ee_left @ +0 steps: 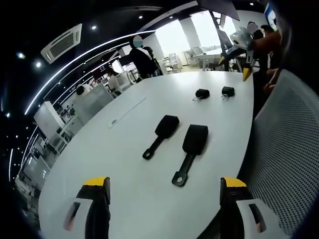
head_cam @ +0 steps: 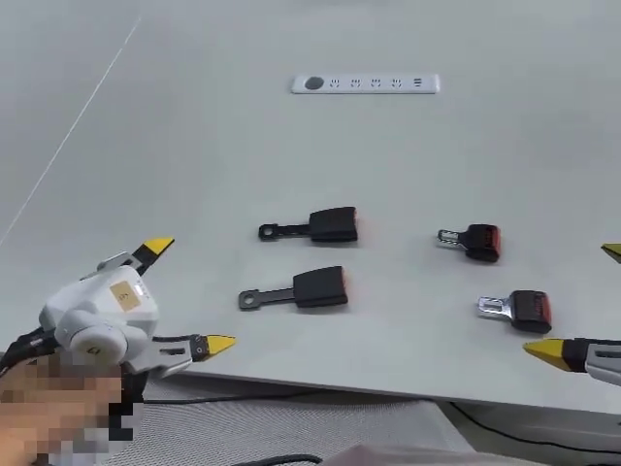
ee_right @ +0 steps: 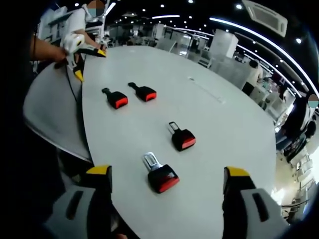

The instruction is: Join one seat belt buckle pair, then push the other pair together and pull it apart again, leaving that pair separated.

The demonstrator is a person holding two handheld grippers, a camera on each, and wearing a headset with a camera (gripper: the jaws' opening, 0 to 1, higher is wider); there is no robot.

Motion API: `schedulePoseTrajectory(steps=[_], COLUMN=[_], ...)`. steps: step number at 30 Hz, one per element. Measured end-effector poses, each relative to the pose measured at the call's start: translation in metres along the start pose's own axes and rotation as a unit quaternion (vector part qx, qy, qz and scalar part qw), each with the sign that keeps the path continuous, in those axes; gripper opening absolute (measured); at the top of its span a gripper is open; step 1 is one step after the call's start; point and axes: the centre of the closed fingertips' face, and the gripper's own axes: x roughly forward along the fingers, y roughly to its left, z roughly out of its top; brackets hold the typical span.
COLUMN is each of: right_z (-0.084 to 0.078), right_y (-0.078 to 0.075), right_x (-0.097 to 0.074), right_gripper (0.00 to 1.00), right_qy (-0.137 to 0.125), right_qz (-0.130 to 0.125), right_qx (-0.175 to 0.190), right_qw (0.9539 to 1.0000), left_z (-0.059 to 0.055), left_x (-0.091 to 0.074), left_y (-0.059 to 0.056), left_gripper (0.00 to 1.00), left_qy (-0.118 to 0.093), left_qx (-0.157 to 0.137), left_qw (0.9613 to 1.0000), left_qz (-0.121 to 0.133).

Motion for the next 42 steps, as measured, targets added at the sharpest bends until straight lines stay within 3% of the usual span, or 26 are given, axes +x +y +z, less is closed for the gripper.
schedulePoseTrajectory(steps=[8, 11, 14, 17, 19, 23, 27, 34, 38, 42], right_z=[0.004, 0.002, -0.001, -0.005, -0.006, -0.007, -0.004, -0.008, -0.011, -0.014], right_y=[-0.007, -0.009, -0.010, -0.008, -0.007, -0.005, 0.000, 0.002, 0.003, 0.005], right_x=[-0.005, -0.006, -0.006, -0.004, -0.004, -0.001, 0.002, 0.011, 0.015, 0.020], right_gripper=[0.94, 0.93, 0.89, 0.83, 0.81, 0.81, 0.82, 0.79, 0.77, 0.73], right_qy=[-0.007, -0.004, 0.006, 0.015, 0.020, 0.018, 0.013, 0.030, 0.041, 0.054], right_qz=[0.000, 0.004, 0.009, 0.021, 0.022, 0.026, 0.040, 0.058, 0.077, 0.093], right_qx=[-0.015, -0.013, -0.020, -0.008, -0.003, -0.014, -0.034, -0.060, -0.080, -0.096], right_qw=[0.9999, 0.9999, 0.9997, 0.9996, 0.9996, 0.9994, 0.9985, 0.9961, 0.9929, 0.9896], left_z=[0.001, 0.004, 0.001, 0.006, 0.013, 0.014, 0.017, 0.019, 0.024, 0.023], left_x=[-0.001, 0.003, 0.008, 0.014, 0.021, 0.034, 0.049, 0.072, 0.081, 0.089], left_y=[-0.001, -0.002, -0.006, -0.018, -0.026, -0.039, -0.040, -0.045, -0.045, -0.047], left_gripper=[0.92, 1.00, 0.97, 0.91, 0.91, 0.87, 0.85, 0.86, 0.85, 0.75], left_qy=[0.014, 0.015, 0.037, 0.045, 0.034, 0.056, 0.060, 0.077, 0.076, 0.087], left_qx=[-0.006, -0.010, -0.006, 0.004, 0.004, 0.004, 0.026, 0.038, 0.046, 0.049], left_qw=[0.9998, 0.9998, 0.9990, 0.9975, 0.9966, 0.9926, 0.9912, 0.9863, 0.9855, 0.9826], left_qz=[-0.008, -0.011, -0.026, -0.055, -0.075, -0.108, -0.115, -0.141, -0.145, -0.157])
